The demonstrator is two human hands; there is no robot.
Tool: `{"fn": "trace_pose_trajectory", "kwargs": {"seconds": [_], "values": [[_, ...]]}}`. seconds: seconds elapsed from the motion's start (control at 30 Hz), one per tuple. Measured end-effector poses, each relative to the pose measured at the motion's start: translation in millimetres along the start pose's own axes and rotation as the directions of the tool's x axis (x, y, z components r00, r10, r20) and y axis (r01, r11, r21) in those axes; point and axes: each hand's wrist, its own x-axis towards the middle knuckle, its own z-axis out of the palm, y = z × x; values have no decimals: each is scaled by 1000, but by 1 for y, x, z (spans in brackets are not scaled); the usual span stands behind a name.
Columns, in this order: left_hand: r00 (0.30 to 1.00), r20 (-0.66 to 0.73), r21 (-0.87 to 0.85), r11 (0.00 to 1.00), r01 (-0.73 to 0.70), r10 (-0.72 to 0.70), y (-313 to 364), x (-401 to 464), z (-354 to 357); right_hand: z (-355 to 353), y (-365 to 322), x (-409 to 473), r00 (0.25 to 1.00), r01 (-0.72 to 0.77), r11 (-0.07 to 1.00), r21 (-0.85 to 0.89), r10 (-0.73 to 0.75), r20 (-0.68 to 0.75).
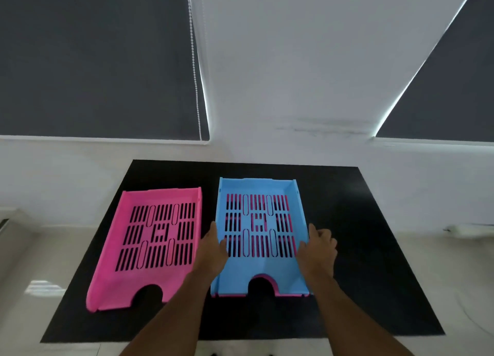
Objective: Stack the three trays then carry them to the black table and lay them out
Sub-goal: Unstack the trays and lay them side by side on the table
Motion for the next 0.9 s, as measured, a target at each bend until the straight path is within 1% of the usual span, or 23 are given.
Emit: {"fn": "trace_pose_trajectory", "kwargs": {"seconds": [0.07, 0.17, 0.27, 0.4, 0.5, 0.67, 0.8, 0.9], "values": [[999, -8, -19, 999, 48, -49, -2, -3, 3, 2, 6, 0, 997, -49, 988, 150, 38, 72], [996, -38, -43, 996, 74, -76, 2, -7, 7, 4, 12, -1, 996, -55, 971, 234, 36, 85], [996, -73, -77, 996, 41, -46, 8, -12, 8, 3, 13, -2, 996, -52, 940, 336, 27, 80], [994, -114, -107, 994, -11, -2, 19, -11, 0, -7, 10, 3, 998, -38, 910, 413, 17, 54], [992, -127, -114, 993, -39, 25, 30, -8, -6, -16, 6, 7, 1000, -25, 893, 449, 13, 28], [979, -125, -97, 980, -174, 161, 44, 7, -2, -35, 11, 11, 997, 0, 908, 419, 32, -69], [964, -98, -77, 964, -255, 247, 64, 16, 15, -53, 32, 17, 986, -9, 915, 403, 75, -149], [957, -50, -83, 953, -290, 287, 81, 18, 45, -69, 63, 24, 973, -29, 924, 382, 114, -203]]}}
